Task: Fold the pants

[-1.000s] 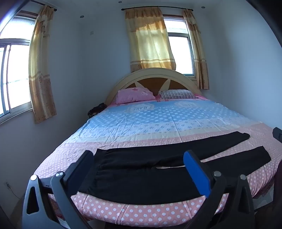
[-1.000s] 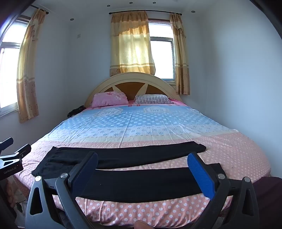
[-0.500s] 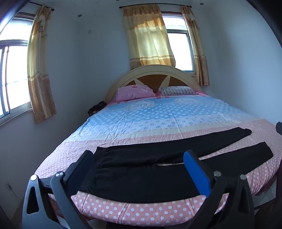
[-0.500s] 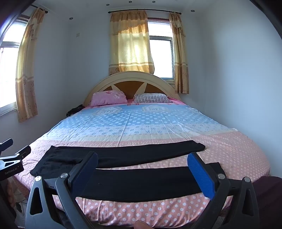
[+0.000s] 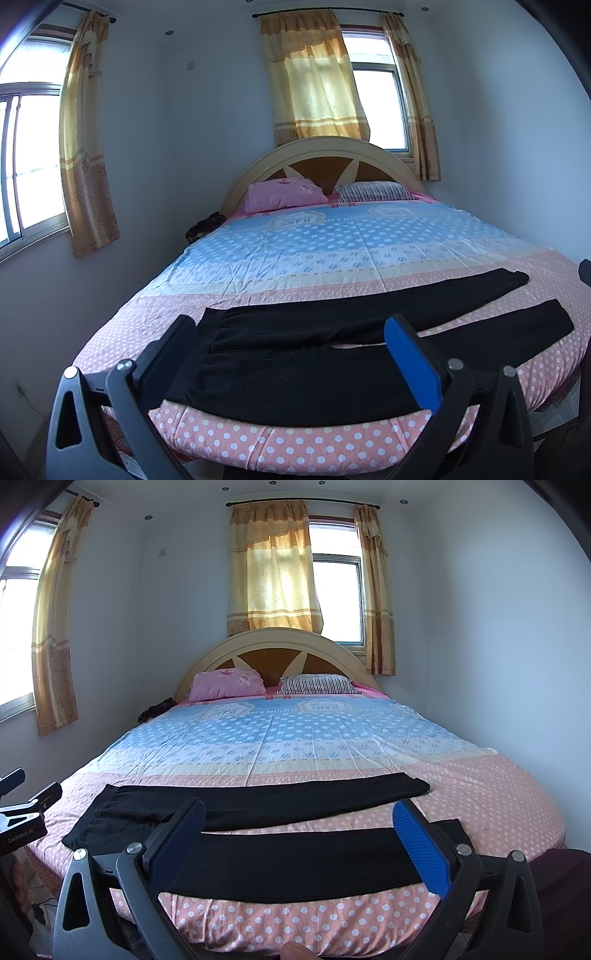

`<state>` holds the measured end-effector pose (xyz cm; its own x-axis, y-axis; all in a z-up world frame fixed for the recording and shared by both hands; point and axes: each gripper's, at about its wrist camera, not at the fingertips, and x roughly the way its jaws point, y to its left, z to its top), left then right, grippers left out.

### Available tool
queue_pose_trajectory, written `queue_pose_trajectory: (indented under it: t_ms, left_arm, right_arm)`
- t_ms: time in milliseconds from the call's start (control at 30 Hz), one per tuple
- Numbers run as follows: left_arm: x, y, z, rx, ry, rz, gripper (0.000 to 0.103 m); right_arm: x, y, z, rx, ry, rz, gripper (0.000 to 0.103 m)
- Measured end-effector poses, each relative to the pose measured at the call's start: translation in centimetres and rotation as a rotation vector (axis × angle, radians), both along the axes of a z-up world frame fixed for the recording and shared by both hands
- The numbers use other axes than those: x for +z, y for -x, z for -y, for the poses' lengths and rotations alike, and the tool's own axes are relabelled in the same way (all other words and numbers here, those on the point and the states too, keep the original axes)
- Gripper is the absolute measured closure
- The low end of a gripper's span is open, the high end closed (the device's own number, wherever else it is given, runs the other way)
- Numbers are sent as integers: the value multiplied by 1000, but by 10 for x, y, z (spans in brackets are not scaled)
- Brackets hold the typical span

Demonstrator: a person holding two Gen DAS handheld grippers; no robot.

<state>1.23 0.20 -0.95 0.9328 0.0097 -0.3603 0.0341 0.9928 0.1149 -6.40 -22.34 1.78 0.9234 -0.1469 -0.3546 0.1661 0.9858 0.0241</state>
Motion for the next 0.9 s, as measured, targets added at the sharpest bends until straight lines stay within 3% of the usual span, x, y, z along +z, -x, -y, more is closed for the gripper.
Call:
queue_pose_trajectory:
  t_ms: [900]
  left_arm:
    - [-2, -1, -7, 3, -1, 0, 0]
  right_arm:
    - [-1, 0, -2, 1, 4, -7, 1]
